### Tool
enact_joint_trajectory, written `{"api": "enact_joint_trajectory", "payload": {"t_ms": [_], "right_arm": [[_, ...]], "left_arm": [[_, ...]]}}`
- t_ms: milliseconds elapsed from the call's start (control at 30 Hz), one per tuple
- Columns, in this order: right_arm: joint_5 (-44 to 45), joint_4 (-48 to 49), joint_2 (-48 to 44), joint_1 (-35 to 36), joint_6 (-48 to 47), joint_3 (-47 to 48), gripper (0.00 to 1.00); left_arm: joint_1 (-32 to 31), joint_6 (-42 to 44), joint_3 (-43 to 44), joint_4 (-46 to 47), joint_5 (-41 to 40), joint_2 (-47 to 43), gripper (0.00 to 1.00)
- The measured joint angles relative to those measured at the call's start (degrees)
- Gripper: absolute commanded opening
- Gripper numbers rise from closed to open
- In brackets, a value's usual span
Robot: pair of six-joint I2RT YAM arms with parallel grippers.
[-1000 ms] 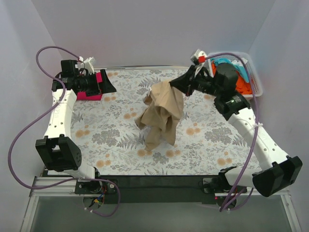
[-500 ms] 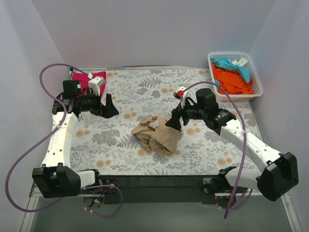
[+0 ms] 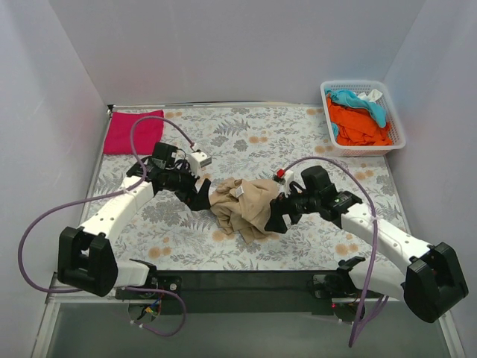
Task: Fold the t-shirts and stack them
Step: Move the tshirt to the center of the board, then flatten the tshirt out
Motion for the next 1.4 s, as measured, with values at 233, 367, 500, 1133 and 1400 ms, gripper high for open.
{"api": "enact_joint_trajectory", "payload": {"t_ms": [233, 367, 500, 1133, 1400], "right_arm": [[2.84, 6.56, -0.72, 3.52, 6.49, -9.97, 0.92], [7.34, 10.54, -0.81, 5.33, 7.98, -13.14, 0.86], [13.14, 14.53, 0.09, 5.33, 8.5, -13.79, 0.68], [13.2, 17.33, 5.66, -2.16, -0.52, 3.04, 0.01], [-1.92, 17.2, 11.69, -4.94, 3.43, 15.8, 0.01]], "left_arm": [[-2.21, -1.9, -2.01, 6.56, -3.13, 6.69, 0.7], [-2.4, -3.06, -2.01, 8.92, -4.85, 10.08, 0.54], [-2.4, -4.61, -1.88, 10.05, -6.47, 12.81, 0.26], [23.96, 1.16, 2.62, 1.25, -4.85, 10.91, 0.23], [3.54, 6.6, 2.6, 8.7, -1.29, -8.59, 0.65]]}}
